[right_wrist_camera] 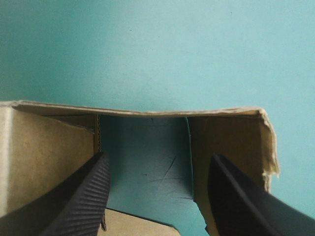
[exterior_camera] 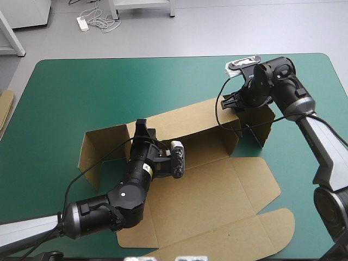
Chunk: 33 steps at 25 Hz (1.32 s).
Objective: Fold the box
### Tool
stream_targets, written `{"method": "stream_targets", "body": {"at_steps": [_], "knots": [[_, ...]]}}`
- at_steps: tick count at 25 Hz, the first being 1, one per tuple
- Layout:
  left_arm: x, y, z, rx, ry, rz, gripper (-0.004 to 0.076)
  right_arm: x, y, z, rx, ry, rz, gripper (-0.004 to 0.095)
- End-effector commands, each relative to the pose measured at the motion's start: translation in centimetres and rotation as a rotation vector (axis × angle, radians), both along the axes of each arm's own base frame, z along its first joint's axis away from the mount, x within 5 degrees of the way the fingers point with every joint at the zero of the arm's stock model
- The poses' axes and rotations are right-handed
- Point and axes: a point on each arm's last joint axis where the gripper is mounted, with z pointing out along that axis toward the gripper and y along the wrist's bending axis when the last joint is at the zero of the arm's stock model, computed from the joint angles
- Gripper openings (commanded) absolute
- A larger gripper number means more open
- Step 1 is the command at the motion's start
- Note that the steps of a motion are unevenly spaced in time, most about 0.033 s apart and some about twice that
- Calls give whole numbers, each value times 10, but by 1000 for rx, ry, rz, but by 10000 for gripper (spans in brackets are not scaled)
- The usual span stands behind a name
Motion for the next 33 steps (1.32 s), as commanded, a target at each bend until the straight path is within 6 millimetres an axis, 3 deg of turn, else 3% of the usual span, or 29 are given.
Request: {"method": "stream_targets", "body": {"at_steps": [1,17,21,26,33], "knots": [[-1,0,14,-52,-25,-7,-9,-7,-5,26,23,-104,-1,540],[-1,0,14,-52,-25,-7,-9,-9,-5,25,21,-74,-3,532],[-1,0,14,-53,-25,-10,-9,-12,-3,23,40,-37,9,380],[-1,0,14,-50,-26,-9,-9,-19,-3,32,65,-57,23,-6],[-1,0,14,-52,-25,-8,-9,-29,-10,58,78,-167,4,-19]]}}
